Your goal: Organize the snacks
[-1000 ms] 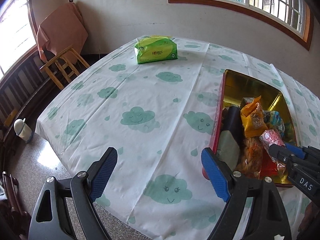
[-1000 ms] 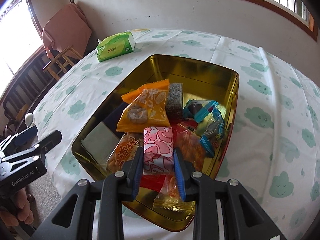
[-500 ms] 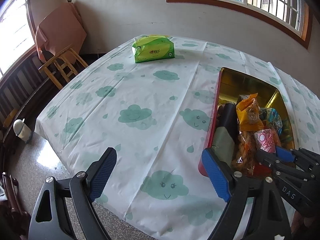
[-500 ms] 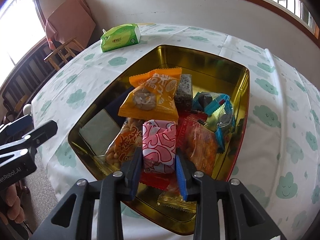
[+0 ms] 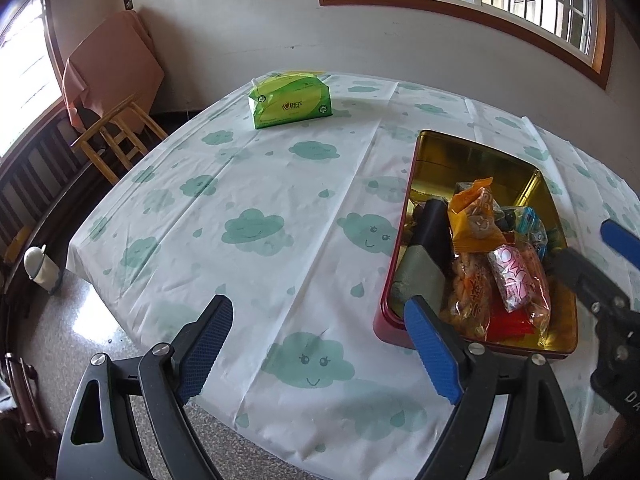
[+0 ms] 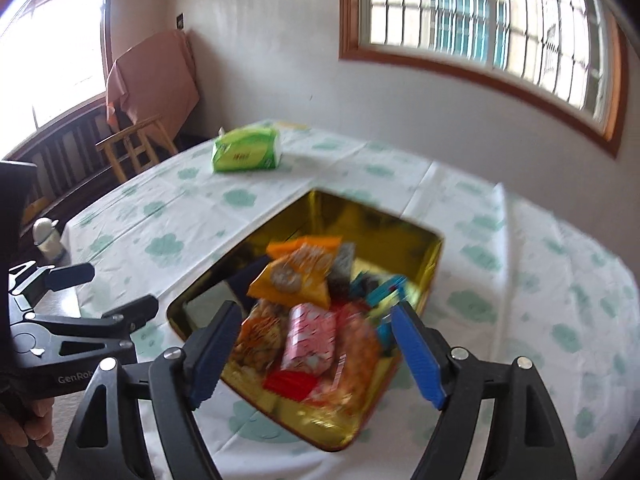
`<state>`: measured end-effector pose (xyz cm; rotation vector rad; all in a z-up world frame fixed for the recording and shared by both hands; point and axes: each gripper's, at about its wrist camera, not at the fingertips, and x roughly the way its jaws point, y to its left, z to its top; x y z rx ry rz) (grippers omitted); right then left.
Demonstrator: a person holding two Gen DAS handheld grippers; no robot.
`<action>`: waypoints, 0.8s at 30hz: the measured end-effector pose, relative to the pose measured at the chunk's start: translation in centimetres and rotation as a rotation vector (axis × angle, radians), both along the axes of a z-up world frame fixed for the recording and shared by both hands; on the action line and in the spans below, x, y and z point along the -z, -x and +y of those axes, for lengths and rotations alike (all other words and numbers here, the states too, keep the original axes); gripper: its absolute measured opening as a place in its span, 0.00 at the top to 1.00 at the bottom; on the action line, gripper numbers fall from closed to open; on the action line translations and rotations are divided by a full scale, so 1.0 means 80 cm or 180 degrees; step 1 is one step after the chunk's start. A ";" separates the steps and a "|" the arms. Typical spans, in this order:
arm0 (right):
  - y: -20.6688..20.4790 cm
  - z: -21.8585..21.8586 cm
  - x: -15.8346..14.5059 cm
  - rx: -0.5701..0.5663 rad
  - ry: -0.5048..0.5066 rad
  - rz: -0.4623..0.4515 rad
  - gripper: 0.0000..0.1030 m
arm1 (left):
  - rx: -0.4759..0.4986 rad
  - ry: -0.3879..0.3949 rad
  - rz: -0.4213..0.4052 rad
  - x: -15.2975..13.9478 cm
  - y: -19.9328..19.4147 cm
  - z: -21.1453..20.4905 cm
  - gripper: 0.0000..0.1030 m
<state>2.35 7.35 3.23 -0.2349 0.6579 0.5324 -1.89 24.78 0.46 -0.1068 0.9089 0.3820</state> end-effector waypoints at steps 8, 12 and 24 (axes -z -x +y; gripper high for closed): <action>-0.003 -0.022 0.009 0.0355 0.0265 -0.0029 0.17 | 0.0115 0.0021 0.0038 0.002 -0.003 -0.020 0.17; -0.003 -0.035 0.024 0.0385 0.0240 0.0168 0.17 | 0.0175 0.0028 0.0063 0.003 -0.005 -0.029 0.17; 0.004 -0.039 0.042 0.0323 0.0175 0.0537 0.17 | 0.0260 0.0020 0.0092 0.004 -0.008 -0.046 0.17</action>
